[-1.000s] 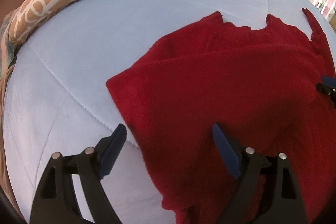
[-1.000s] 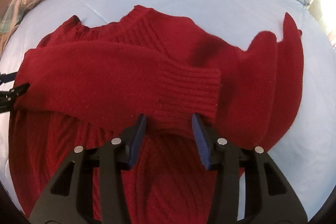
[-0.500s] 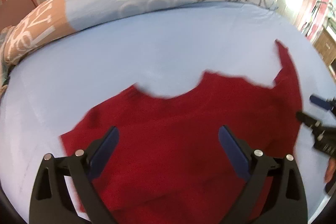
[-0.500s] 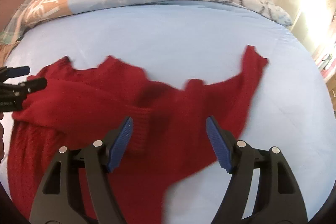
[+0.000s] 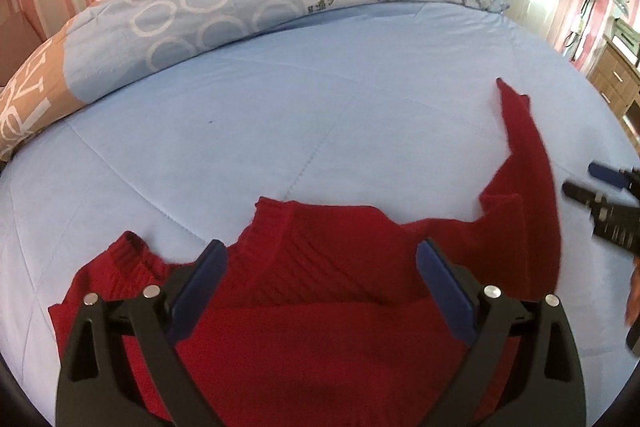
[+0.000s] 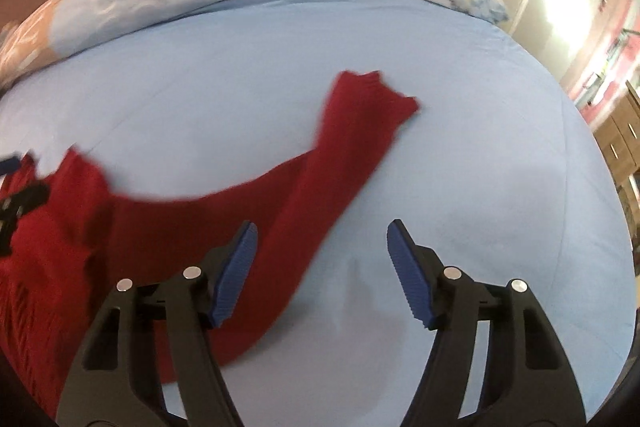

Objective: Fold small clothes
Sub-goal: 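Move the right gripper to the other sleeve and grasp its cuff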

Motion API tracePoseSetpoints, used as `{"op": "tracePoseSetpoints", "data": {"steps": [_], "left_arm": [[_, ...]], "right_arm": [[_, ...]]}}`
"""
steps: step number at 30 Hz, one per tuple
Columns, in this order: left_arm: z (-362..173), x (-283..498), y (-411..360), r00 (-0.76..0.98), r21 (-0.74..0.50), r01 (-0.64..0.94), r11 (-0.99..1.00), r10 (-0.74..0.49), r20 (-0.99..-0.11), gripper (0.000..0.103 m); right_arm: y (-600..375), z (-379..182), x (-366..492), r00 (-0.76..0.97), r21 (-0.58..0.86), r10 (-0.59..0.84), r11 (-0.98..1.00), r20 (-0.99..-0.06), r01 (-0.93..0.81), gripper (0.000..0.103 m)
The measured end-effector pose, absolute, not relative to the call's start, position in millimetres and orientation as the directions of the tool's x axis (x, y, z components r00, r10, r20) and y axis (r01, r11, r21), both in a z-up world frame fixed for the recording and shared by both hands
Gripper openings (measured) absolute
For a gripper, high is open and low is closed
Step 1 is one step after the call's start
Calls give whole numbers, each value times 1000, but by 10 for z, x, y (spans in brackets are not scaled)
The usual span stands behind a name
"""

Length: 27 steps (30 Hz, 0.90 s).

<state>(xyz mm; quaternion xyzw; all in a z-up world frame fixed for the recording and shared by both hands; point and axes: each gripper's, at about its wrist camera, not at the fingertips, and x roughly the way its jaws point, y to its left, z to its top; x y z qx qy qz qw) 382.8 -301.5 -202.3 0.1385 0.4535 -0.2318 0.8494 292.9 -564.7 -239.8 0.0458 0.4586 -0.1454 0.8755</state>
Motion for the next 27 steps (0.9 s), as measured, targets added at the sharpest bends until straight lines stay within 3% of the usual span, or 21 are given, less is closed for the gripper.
{"op": "tracePoseSetpoints", "data": {"steps": [4,13,15,16,17,19,27], "left_arm": [[-2134,3990,-3027,466,-23,482,876,-278,-840,96],[-2232,4240,-3141,503,31,431,902,-211,-838,96],[-2239,4252,-3156,506,57,438,897,-193,-840,96],[-2246,4254,-3160,507,68,441,895,-186,-842,96],[-2250,4252,-3157,507,77,446,892,-180,-843,96],[-2256,4243,-3129,503,88,452,888,-172,-847,96],[-2240,4186,-2829,478,75,441,894,-164,-863,96]], "right_arm": [[-5931,-2458,3126,532,-37,-226,939,-816,342,61],[-6224,-2871,3638,477,55,-122,939,-870,340,59],[-6151,-2888,3673,489,42,-123,949,-864,314,47],[-6100,-2879,3679,491,39,-116,955,-863,295,27],[-6029,-2861,3680,490,13,-134,959,-861,285,18],[-5882,-2800,3655,504,-46,-178,964,-845,263,7],[-5239,-2075,3161,646,-113,-201,978,-736,176,6]]}}
